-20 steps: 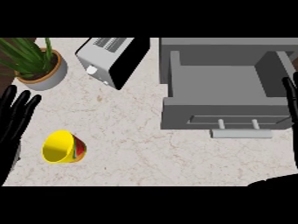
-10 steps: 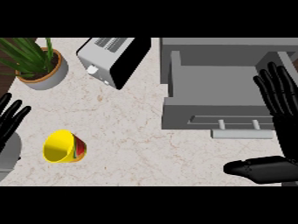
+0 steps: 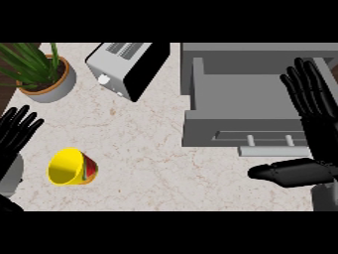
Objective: Pick up the cup, place it into the drawer and close the drawer
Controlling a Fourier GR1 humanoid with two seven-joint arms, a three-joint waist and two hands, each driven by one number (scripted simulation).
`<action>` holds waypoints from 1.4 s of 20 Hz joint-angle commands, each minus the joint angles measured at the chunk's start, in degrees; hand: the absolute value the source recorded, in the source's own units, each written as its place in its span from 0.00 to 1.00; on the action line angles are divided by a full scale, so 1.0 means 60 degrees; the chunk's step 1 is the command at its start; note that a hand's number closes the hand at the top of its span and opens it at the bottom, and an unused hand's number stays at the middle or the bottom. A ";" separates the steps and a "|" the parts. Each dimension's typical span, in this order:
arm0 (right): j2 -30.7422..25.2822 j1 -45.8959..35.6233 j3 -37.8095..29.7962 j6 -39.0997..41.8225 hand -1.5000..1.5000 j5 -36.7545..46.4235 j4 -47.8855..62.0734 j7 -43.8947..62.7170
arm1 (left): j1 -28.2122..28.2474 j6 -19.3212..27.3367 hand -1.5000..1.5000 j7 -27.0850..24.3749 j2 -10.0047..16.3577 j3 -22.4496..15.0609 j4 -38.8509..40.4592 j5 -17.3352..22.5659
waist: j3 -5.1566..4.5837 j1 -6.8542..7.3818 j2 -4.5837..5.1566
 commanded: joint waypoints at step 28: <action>-0.0482 -0.1000 -0.0814 0.0467 0.00 -0.0540 0.0330 0.0230 | -0.3018 0.0863 0.00 -0.8798 0.0126 -0.0642 1.1062 -0.5753 | -0.0039 -0.0198 0.0070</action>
